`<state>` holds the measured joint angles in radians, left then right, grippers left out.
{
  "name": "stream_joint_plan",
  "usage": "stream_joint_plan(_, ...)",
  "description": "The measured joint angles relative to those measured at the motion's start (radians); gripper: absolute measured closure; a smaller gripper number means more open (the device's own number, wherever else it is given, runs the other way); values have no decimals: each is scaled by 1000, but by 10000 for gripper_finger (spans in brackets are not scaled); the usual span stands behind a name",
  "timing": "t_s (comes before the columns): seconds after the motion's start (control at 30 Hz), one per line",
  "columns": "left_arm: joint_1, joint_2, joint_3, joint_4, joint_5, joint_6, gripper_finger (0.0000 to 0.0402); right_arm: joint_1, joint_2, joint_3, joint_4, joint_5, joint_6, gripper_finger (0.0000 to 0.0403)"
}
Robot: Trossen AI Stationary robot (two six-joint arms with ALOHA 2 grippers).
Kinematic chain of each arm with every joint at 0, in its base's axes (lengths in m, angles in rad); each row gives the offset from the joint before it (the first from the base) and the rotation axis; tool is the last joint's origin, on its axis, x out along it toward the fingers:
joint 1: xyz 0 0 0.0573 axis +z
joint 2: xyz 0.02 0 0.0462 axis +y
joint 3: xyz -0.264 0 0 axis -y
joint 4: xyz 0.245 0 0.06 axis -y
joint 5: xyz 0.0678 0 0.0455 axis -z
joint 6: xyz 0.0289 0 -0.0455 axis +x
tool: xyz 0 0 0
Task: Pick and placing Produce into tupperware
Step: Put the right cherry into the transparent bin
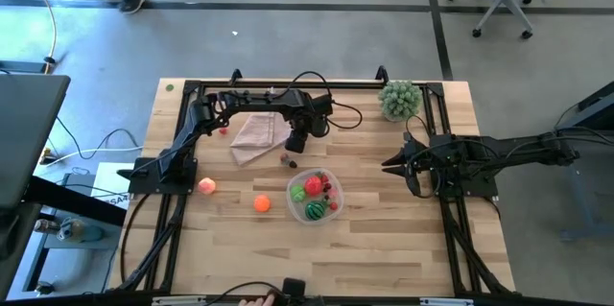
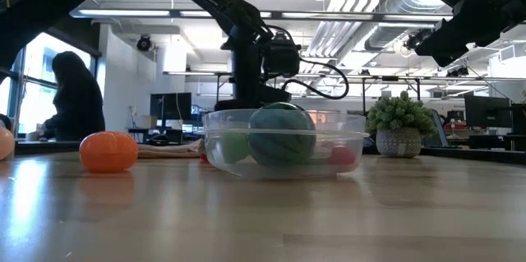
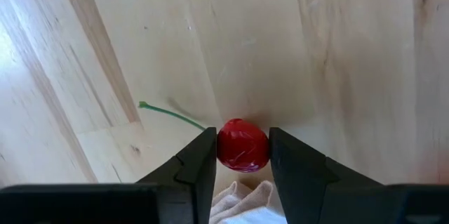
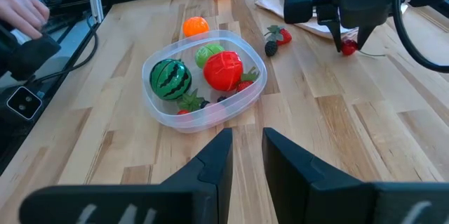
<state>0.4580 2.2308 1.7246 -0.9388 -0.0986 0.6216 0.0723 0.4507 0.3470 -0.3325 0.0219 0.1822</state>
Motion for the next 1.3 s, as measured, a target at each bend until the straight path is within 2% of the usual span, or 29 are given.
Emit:
stream_joint_plan(0.2, 0, -13, 11, -42, 0, -4, 284, 0, 0, 0, 0, 0, 0, 335)
stream_joint_plan(0.4, -7, -19, 101, -139, 37, -83, 284, 0, 0, 0, 0, 0, 0, 335)
stream_joint_plan(0.5, -15, -22, 168, -213, 96, -127, 284, 0, 0, 0, 0, 0, 0, 335)
stream_joint_plan(0.7, -45, -23, 301, -343, 308, -165, 284, 0, 0, 0, 0, 0, 0, 335)
stream_joint_plan(0.8, -75, -23, 354, -381, 377, -165, 284, 0, 0, 0, 0, 0, 0, 335)
stream_joint_plan(0.9, -126, -23, 379, -399, 370, -158, 284, 0, 0, 0, 0, 0, 0, 335)
stream_joint_plan(1.07, -225, -23, 383, -394, 296, -134, 284, 0, 0, 0, 0, 0, 0, 335)
stream_joint_plan(1.17, -278, -23, 364, -349, 244, -100, 284, 0, 0, 0, 0, 0, 0, 335)
stream_joint_plan(1.3, -333, -21, 342, -283, 238, -93, 284, 0, 0, 0, 0, 0, 0, 335)
